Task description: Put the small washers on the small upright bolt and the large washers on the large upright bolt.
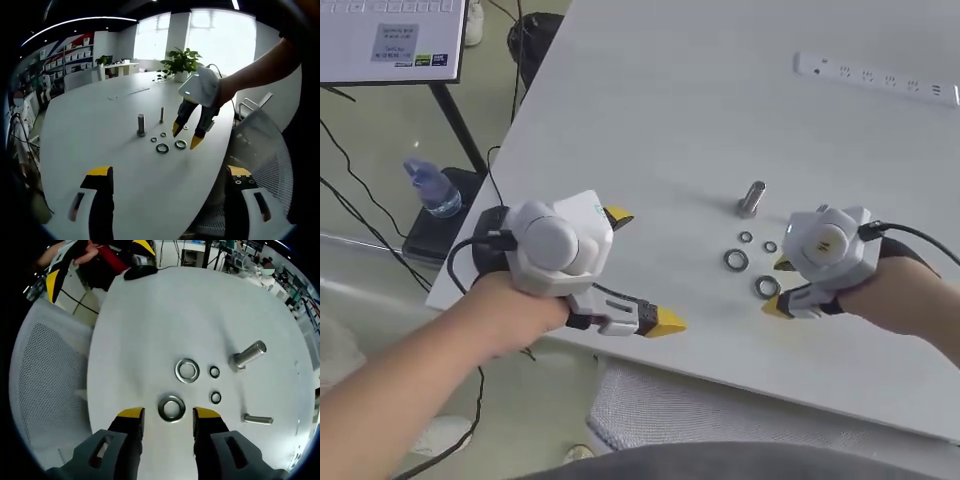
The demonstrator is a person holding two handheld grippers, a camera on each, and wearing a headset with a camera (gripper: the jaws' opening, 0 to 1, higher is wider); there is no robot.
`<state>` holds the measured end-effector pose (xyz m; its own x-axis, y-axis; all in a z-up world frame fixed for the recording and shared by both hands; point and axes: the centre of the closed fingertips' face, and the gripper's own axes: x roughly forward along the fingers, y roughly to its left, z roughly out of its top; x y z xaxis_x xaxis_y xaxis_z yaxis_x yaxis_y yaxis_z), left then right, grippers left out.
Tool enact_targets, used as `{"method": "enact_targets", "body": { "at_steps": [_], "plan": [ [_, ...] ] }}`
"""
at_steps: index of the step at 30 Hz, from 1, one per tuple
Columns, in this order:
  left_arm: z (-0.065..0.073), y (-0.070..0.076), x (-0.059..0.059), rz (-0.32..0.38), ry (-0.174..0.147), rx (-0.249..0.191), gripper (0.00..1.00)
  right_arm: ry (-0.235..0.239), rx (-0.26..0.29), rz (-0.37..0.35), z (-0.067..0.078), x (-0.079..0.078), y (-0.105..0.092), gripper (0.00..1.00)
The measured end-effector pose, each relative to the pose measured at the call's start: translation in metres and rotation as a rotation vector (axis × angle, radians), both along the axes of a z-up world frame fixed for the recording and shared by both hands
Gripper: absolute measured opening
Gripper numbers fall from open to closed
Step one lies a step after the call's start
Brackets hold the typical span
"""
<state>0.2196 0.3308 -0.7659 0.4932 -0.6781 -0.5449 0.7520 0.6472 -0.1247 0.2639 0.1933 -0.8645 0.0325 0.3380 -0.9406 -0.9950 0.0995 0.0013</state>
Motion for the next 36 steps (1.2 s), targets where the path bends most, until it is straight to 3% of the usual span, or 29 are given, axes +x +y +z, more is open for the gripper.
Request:
{"method": "enact_targets", "body": {
  "at_steps": [16,28,36],
  "plan": [
    [0.0011,0.0013,0.0022,0.005,0.002,0.003,0.9,-0.023,-0.044,0.026,-0.0064,-0.001,-0.0005,0.36],
    [-0.0001,0.0003,-0.0013,0.003,0.002,-0.008,0.9,-0.007,0.003,0.01,-0.005,-0.0029,0.0014,0.32],
    [-0.0023,-0.0023,-0.0044,-0.003,0.006,-0.009,0.89,-0.004,-0.024,0.023,-0.0075,0.0,0.0012,0.3]
  ]
}}
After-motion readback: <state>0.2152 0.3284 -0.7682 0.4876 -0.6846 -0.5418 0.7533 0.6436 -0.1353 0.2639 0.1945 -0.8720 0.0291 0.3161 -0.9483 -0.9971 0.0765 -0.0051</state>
